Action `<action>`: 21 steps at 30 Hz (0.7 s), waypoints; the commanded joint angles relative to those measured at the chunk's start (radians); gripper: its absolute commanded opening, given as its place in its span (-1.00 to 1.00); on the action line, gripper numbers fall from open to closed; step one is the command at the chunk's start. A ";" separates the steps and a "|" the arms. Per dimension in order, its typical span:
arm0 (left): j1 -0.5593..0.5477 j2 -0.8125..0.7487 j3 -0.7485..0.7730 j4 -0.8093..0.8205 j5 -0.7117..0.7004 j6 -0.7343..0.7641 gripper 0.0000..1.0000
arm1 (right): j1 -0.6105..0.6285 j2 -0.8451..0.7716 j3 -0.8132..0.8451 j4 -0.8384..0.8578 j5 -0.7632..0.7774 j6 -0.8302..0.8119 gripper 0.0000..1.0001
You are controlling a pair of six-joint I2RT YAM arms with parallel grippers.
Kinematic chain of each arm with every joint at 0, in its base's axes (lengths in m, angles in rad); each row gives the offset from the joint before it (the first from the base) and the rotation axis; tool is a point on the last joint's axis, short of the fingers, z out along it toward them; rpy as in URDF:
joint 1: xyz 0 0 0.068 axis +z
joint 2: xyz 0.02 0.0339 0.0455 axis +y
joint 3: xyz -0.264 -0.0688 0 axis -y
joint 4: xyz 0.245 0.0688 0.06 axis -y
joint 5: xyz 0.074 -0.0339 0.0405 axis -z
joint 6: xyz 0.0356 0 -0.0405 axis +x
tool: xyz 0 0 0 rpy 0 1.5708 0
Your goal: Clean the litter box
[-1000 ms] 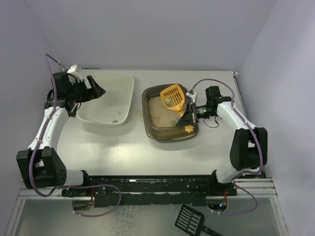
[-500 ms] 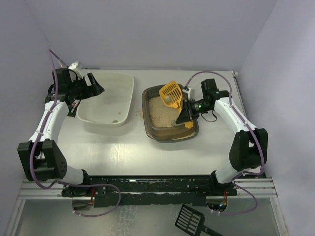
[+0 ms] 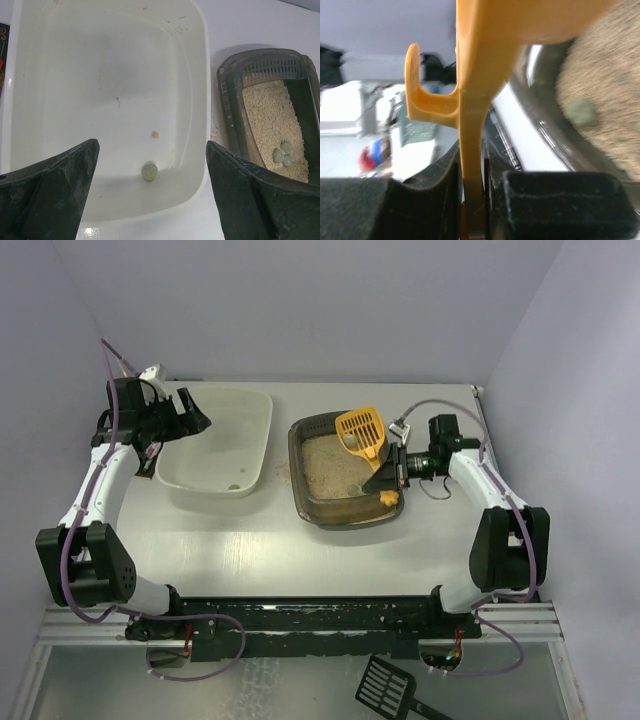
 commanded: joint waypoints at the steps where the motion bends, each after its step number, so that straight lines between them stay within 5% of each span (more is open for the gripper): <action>1: -0.008 0.003 0.039 -0.015 -0.018 0.017 0.97 | -0.003 -0.024 -0.287 0.731 -0.466 0.775 -1.00; 3: -0.009 -0.001 0.037 -0.014 -0.021 0.018 0.97 | 0.012 -0.015 -0.392 1.042 -0.464 1.044 -1.00; 10: -0.009 -0.014 0.026 -0.006 -0.027 0.024 0.97 | 0.047 0.054 -0.213 0.586 -0.463 0.592 -1.00; 17: -0.008 -0.003 0.032 -0.009 -0.022 0.025 0.97 | 0.044 0.026 -0.193 0.627 -0.400 0.587 -1.00; 19: -0.009 -0.007 0.029 -0.007 -0.028 0.026 0.97 | 0.030 0.024 -0.091 0.405 -0.314 0.374 -1.00; 21: -0.008 -0.011 0.027 -0.007 -0.034 0.028 0.97 | 0.052 0.063 0.122 0.002 -0.023 0.022 -1.00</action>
